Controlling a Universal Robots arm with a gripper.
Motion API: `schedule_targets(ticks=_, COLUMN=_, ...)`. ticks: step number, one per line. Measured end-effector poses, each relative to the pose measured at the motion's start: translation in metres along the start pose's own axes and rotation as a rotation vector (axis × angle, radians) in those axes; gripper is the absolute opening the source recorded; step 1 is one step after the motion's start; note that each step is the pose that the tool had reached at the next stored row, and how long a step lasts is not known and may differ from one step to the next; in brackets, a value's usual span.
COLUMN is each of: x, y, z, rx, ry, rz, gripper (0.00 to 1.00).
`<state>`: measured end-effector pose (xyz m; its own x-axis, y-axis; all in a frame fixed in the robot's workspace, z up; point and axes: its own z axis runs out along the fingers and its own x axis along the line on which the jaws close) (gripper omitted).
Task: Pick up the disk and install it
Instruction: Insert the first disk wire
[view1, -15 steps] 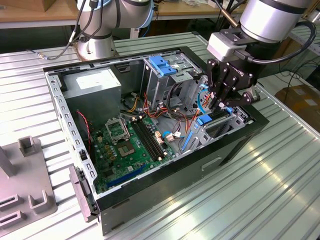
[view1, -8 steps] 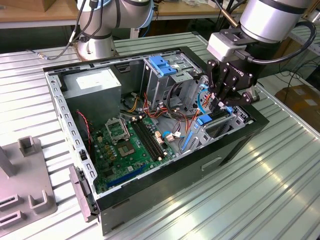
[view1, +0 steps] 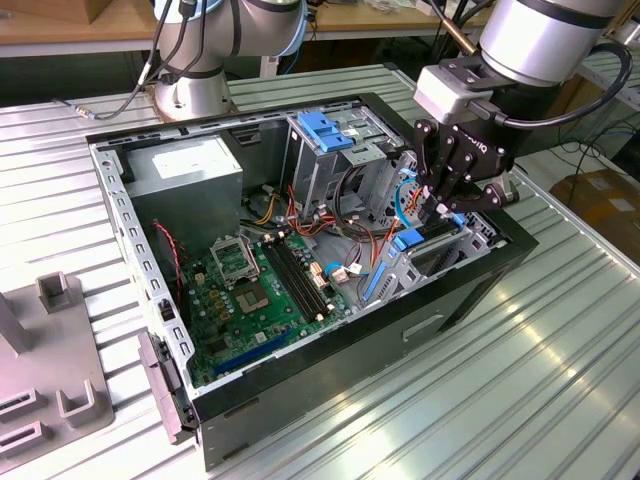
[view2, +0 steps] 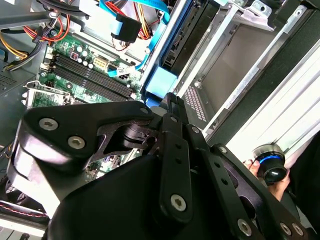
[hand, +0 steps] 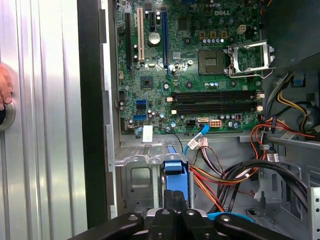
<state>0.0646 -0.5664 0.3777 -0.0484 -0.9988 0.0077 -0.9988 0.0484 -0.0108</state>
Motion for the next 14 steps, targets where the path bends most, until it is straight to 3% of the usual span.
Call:
schedule_targets(ticks=10, x=0.0, y=-0.0006, z=0.0003, rx=0.0, ry=-0.0002, rz=0.0, gripper=0.1)
schedule_targets(ticks=14, x=-0.0004, y=-0.009, z=0.0005, rx=0.0001, ry=-0.0002, rz=-0.011, gripper=0.1)
